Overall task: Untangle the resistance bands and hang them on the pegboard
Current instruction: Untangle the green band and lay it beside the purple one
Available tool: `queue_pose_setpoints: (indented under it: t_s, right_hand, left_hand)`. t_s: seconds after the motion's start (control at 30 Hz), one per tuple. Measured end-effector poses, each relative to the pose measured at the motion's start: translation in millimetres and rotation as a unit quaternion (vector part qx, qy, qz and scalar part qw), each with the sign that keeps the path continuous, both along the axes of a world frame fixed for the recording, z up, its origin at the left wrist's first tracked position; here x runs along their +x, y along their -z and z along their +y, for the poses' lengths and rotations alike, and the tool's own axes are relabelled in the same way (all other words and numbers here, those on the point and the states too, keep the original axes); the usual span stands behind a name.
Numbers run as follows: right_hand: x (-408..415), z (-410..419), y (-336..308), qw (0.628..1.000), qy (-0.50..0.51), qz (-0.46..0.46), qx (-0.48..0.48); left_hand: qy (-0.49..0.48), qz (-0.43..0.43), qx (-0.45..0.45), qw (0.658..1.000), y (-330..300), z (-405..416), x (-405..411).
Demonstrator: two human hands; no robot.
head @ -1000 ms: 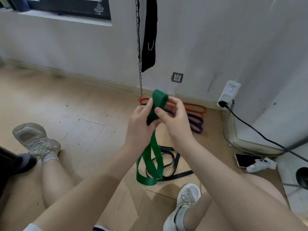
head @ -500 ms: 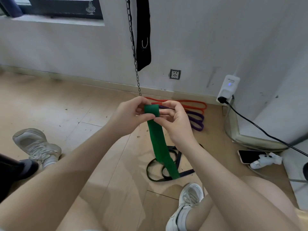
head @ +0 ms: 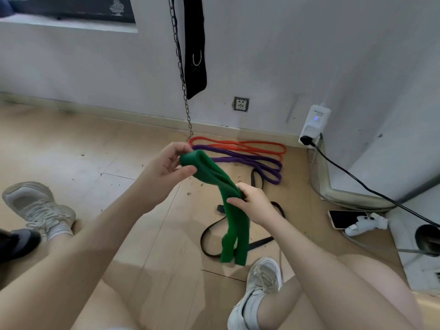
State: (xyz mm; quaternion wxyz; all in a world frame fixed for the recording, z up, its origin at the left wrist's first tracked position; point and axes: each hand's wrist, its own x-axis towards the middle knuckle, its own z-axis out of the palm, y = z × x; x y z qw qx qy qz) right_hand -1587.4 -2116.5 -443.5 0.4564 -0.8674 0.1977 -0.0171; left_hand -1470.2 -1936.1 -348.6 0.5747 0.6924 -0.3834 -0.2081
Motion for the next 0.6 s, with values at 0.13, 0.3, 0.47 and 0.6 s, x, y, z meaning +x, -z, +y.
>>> queue_pose_setpoints:
  t_s: [0.13,0.3,0.47,0.6]
  right_hand:
    - [3,-11,-3,0.992,0.022,0.027,-0.120]
    - [11,-21,-13,0.980,-0.049,0.068,-0.181]
    - [15,-37,-18,0.971,-0.082,0.075,-0.210]
    - [20,-67,-18,0.971,-0.081,0.093,-0.203]
  left_hand:
    - [0.027,-0.119,0.179,0.976,25,27,24]
    - [0.120,-0.294,0.387,0.866,36,8,13]
    - [0.046,-0.407,0.377,0.831,63,-65,-18]
    - [0.041,-0.357,0.404,0.841,85,-114,-25]
